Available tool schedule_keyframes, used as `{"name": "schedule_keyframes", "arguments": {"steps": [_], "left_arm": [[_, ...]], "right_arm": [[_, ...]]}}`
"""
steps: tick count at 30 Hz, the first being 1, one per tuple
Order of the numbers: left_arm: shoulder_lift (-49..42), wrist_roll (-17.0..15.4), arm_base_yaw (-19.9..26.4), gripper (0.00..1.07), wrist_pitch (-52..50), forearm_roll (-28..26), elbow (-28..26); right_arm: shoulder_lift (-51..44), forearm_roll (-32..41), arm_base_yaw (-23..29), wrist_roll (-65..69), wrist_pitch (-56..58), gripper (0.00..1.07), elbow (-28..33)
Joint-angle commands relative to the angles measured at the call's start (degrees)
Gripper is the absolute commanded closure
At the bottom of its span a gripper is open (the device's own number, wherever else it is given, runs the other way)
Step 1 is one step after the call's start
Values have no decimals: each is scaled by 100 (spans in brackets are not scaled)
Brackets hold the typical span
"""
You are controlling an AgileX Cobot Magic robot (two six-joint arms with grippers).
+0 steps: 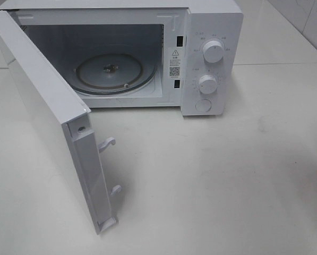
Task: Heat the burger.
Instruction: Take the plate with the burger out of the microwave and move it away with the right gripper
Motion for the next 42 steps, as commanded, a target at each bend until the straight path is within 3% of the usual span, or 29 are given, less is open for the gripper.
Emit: {"name": "schedule_keyframes", "arguments": {"steps": [1,21,42], "left_arm": [[-40,-34,0,7,-80,-6,17],[-40,-34,0,7,-80,-6,17],[-40,-34,0,7,-80,-6,17]], "right_arm": [[218,-590,-11,745,315,107,-46],[2309,-1060,-11,3449,-126,106,-52],[4332,-2137,-11,5730,-567,102,-52]]}}
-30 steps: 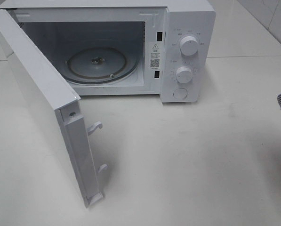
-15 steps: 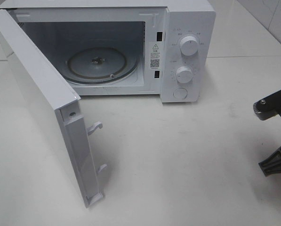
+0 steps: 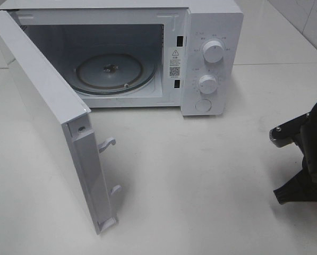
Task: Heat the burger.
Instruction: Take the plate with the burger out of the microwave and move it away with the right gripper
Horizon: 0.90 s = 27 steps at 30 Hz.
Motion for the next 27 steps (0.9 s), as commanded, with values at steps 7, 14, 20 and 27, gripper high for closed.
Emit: {"name": "schedule_keyframes", "arguments": {"steps": [7,14,20,27], "left_arm": [[-40,-34,0,7,-80,-6,17],[-40,-34,0,7,-80,-6,17],[-40,-34,0,7,-80,-6,17],[-40,-34,0,7,-80,-6,17]], "right_arm": [[733,-894,-11,1186,321,100,-23],[814,-911,-11,1197,183,95,-23],[814,-865,0,911,155,77,-23],[814,-710,6,888,155,50,-29]]}}
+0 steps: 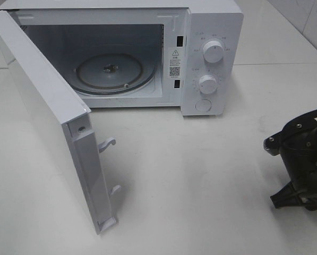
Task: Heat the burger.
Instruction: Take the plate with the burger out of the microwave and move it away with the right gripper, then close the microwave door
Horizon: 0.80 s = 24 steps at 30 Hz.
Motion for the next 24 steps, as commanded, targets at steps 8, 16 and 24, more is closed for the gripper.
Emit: {"name": "schedule_keyframes", "arguments": {"steps": [8,16,24], "left_arm": [[-40,-34,0,7,-80,-6,17],[-40,-34,0,7,-80,-6,17],[-40,-34,0,7,-80,-6,17]], "right_arm": [[-676,688,0,-1169,132,43,-206],[-2183,1278,0,-2332,126,43,-252],[-3633,2727,0,-4286,-183,25,-252]]}}
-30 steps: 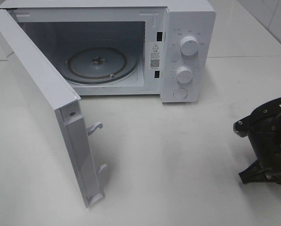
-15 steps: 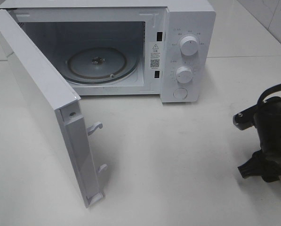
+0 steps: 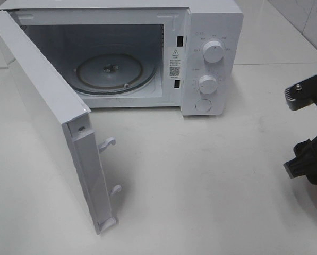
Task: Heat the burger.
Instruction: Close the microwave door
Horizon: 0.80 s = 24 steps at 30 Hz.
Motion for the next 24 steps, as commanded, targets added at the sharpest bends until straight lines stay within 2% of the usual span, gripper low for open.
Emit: {"name": "schedule_keyframes", "arguments": {"steps": [1,2,3,5,6,8,10,13,16,18,24], "left_arm": [[-40,-34,0,7,-80,-6,17],[-40,-34,0,7,-80,-6,17],[-40,-34,0,7,-80,-6,17],[-40,-34,0,7,-80,-6,17],[-40,-34,0,7,-80,-6,17],[-40,-34,0,7,-80,-6,17],[-40,-34,0,7,-80,-6,17],[-40,-34,0,7,-80,-6,17],[-40,-34,0,7,-80,-6,17],[-40,-34,0,7,-80,-6,17],[-40,-34,0,7,-80,-6,17]], "right_arm": [[-510,894,0,-963,-103,25,-17],[-510,894,0,-963,-103,25,-17],[-808,1364,0,-1432,-109,25,-17],[-922,1621,0,-1696,-109,25,-17],[-1215,2120,0,-2154,-29,25,-17],[-1352,2349,0,-2372,34,26,-17],[-1914,2974,0,-3054,212,27,-17],[-2338,3231,0,-3329,344,27,-17],[-2458,3272,0,-3375,413,27,-17],[-3014,3312,0,-3518,699,29,-17],[-3627,3306,0,-3610,1089,31,-17]]}}
